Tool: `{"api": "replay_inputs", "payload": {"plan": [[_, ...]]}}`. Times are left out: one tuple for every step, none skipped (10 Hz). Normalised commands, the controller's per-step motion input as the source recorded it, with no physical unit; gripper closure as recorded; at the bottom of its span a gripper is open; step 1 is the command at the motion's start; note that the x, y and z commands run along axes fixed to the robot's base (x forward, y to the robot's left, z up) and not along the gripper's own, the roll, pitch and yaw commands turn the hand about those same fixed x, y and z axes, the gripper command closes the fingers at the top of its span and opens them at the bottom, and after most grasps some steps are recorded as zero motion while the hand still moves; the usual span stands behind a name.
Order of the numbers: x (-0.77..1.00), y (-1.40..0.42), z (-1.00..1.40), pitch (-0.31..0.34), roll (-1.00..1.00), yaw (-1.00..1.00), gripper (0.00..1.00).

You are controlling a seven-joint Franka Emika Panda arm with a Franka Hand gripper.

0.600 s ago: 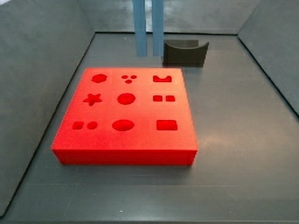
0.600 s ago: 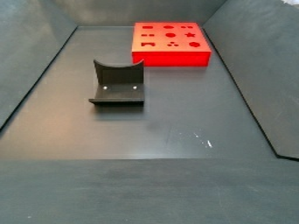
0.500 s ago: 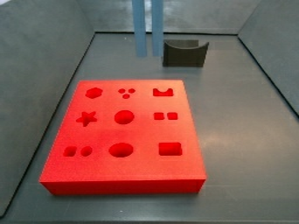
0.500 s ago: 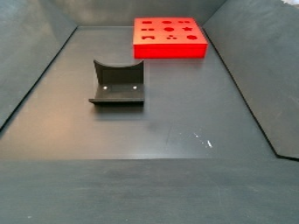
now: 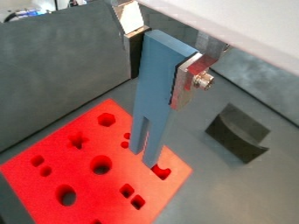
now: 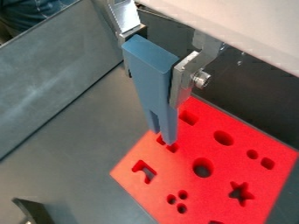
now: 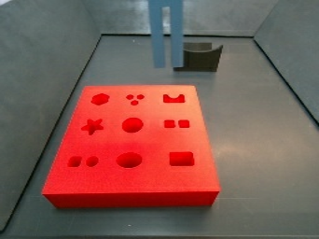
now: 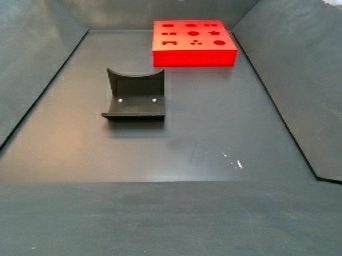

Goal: Insert the double-square object.

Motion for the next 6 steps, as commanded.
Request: {"api": "replay_inputs", "payload": {"plan": [[0.35, -0.27, 0.02, 0.02, 0.5, -0.01, 1.0], [0.27, -0.59, -0.15, 0.129, 0.5, 0.0, 1.0], [0.29, -0.06, -0.19, 0.26, -0.11, -0.05, 1.0], [0.0, 0.0, 0.0, -0.027, 0.0, 0.0, 1.0], [0.0, -0.03, -0.8, 0.151, 0.0, 0.0, 1.0], [0.33, -0.09, -0.69, 0.204, 0.19, 0.0, 1.0]]}}
